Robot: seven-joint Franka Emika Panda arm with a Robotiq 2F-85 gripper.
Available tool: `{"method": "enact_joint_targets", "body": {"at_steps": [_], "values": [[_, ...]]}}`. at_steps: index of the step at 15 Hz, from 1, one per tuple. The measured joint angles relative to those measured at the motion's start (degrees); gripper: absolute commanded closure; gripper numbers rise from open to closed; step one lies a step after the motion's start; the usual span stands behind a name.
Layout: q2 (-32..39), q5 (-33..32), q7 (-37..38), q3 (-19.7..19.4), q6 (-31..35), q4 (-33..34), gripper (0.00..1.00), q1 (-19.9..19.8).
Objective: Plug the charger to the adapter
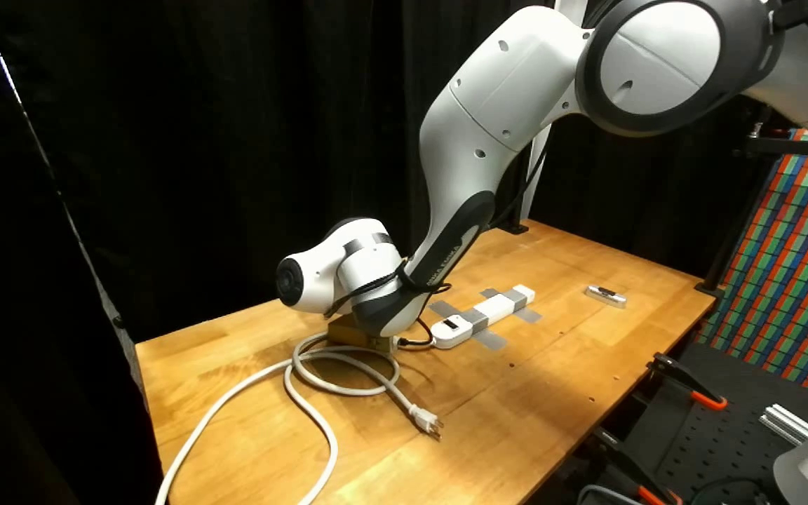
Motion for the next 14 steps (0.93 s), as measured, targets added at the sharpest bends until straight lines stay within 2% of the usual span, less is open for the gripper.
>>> {"method": "enact_joint_targets", "body": {"at_steps": [3, 6, 8, 11, 14], "values": [[-0.03, 0.0, -0.44, -0.02, 0.01, -0.03, 0.76, -0.01], [-0.34, 0.43, -5.3, 0.09, 0.2, -0.03, 0.76, -0.83], [-1.08, 1.78, -11.38, 0.44, 1.5, -0.01, 0.76, -2.71], [-2.93, 4.77, -21.51, 0.77, 6.86, -0.06, 0.76, -7.18], [-5.08, 11.07, -32.94, 0.89, 11.59, -0.11, 0.76, -12.19]]}}
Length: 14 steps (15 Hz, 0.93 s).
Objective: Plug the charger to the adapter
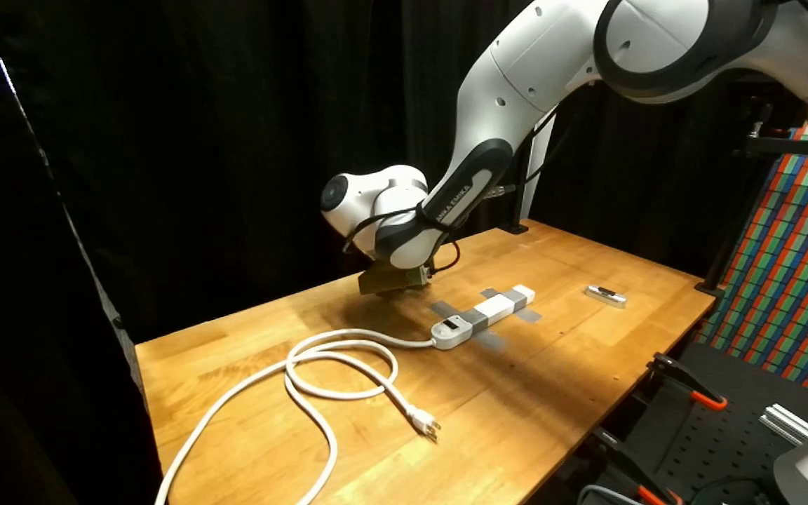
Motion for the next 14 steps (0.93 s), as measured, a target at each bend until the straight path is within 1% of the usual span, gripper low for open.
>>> {"method": "enact_joint_targets", "body": {"at_steps": [4, 7, 11, 14], "values": [[-3.56, 13.88, -17.08, 0.01, -0.02, -0.07, 0.76, -4.66], [-6.27, 24.95, -27.81, -0.8, -3.33, -0.07, 0.76, -5.77], [-10.04, 39.86, -38.15, -2.18, -6.15, -1.39, 0.76, -6.35], [-12.84, 48.13, -43.09, -2.99, -6.92, -4.74, 0.76, -7.04]]}}
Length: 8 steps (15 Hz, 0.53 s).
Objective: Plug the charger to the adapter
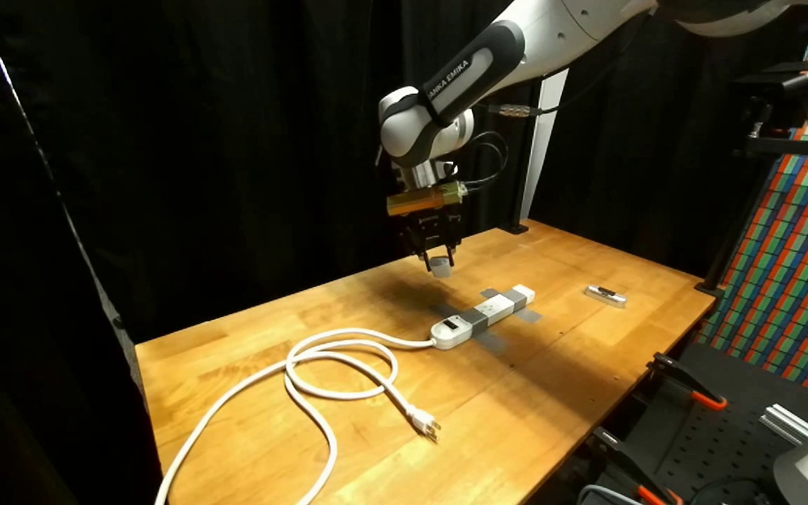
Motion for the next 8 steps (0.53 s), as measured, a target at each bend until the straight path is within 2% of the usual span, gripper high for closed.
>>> {"method": "enact_joint_targets", "body": {"at_steps": [3, 8], "values": [[-3.98, 4.01, -2.25, -1.65, 0.02, -5.66, 0.76, -0.09], [-13.95, 5.11, -2.52, -4.71, 1.86, -17.87, 0.76, -0.09]]}}
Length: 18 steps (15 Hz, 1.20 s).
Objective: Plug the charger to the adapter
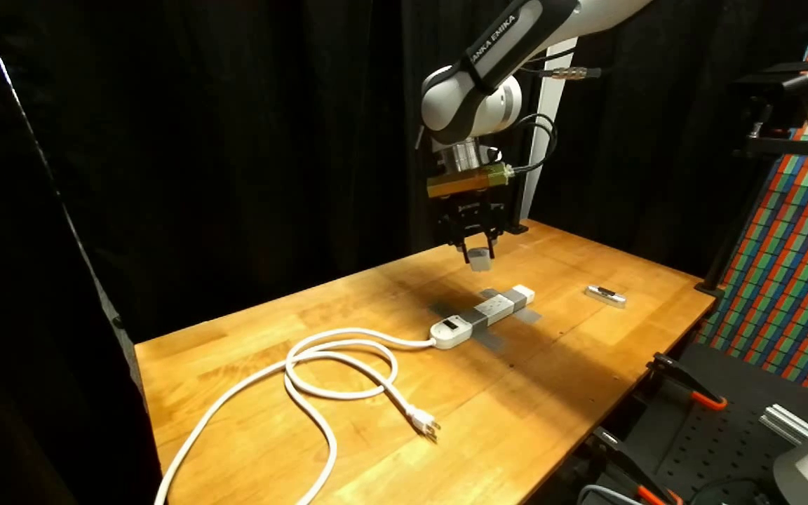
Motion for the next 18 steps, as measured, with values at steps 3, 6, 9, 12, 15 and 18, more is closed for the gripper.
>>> {"method": "enact_joint_targets", "body": {"at_steps": [3, 6, 9, 12, 15, 18], "values": [[-5.18, 0.01, 0.13, -0.49, 3.13, -8.09, 0.51, 0.06], [-6.96, 0.01, 0.26, -0.49, 4.52, -11.45, 0.51, 0.44], [-7.02, 0.01, 0.29, -0.5, 4.84, -11.65, 0.51, 0.48], [-6.91, 0.13, 0.3, -0.52, 4.84, -11.63, 0.76, 0.48], [-5.57, 3.97, 1.12, -0.65, 4.66, -10.92, 0.76, 0.41], [-3.53, 9.8, 1.94, -0.71, 4.7, -10.15, 0.76, -0.17]]}}
